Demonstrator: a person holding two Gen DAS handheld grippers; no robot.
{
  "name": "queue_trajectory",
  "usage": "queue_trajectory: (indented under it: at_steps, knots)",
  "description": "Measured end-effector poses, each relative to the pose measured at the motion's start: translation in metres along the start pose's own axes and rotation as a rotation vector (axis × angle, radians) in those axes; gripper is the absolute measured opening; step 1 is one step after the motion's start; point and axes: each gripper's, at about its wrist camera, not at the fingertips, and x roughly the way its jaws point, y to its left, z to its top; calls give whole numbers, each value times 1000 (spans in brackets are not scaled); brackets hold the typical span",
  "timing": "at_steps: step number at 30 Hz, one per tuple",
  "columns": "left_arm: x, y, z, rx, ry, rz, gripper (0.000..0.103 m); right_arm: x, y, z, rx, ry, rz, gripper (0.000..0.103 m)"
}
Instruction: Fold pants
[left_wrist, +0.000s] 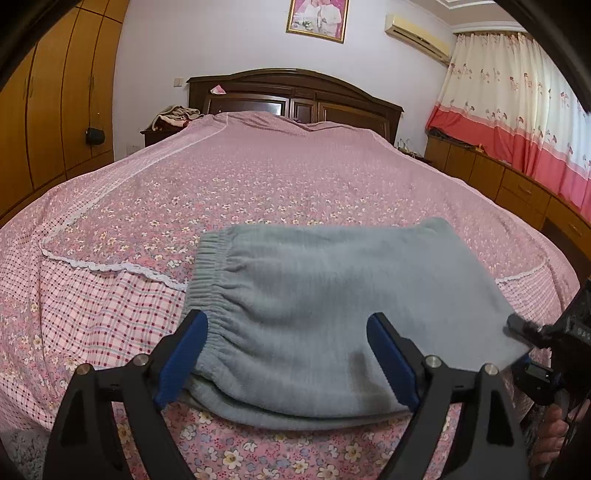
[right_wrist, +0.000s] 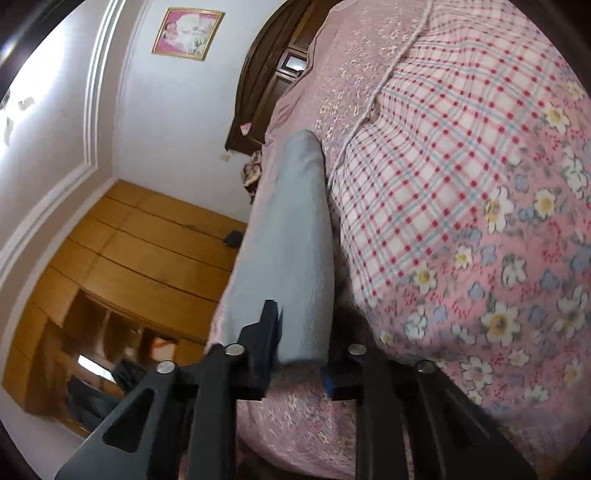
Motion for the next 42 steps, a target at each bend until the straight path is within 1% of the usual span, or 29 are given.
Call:
queue_trajectory:
  at_steps: [5,13,17,19,21,22,25,26,28,30,31,32,34,36,37,38,39,42]
  knots:
    - [0,4,1,-16,-2,-14,91,8,19,2,-38,2,-59,13]
    - [-5,15,3,-42,-7,-47,91,5,45,11,-105,10,-109,12]
    - [-13,26,5,-84,-23,-79,91,4,50,14,-81,6,-109,12]
    - [-18,31,5,-106,-30,-89,91,2,52,16,-90,3,-126,12]
    - [-22,39,6,-130,-36,-95,91,3,61,19,-124,9,-166,11]
    - [-24,43,6,-145,-39,-99,91,5,72,21,-164,12,-213,11]
    - [-31,57,8,-189,-64,-105,91,11,102,21,-300,19,-315,11]
    - [-34,63,9,-213,-75,-110,91,13,110,22,-330,19,-341,11]
    - [-38,80,10,-280,-89,-138,91,20,129,22,-401,24,-425,11]
    - [-41,92,10,-342,-93,-155,91,30,146,20,-494,29,-525,11]
    - [-42,99,10,-372,-94,-167,91,37,160,16,-572,20,-582,11]
    - [-44,101,10,-390,-97,-174,91,42,172,11,-645,6,-615,11]
    - [-51,106,7,-414,-110,-182,91,56,204,-1,-857,-20,-691,11]
    - [-56,112,6,-413,-119,-154,91,73,233,-15,-1030,-29,-739,11]
    - [-57,113,6,-414,-119,-139,91,87,250,-26,-1134,-30,-758,11]
    - [-59,116,4,-420,-118,-126,91,101,264,-37,-1222,-24,-758,11]
    - [-61,119,2,-430,-117,-123,91,123,281,-60,-1356,5,-746,11]
    - [-69,128,-3,-468,-127,-115,91,171,286,-123,-1672,98,-703,11]
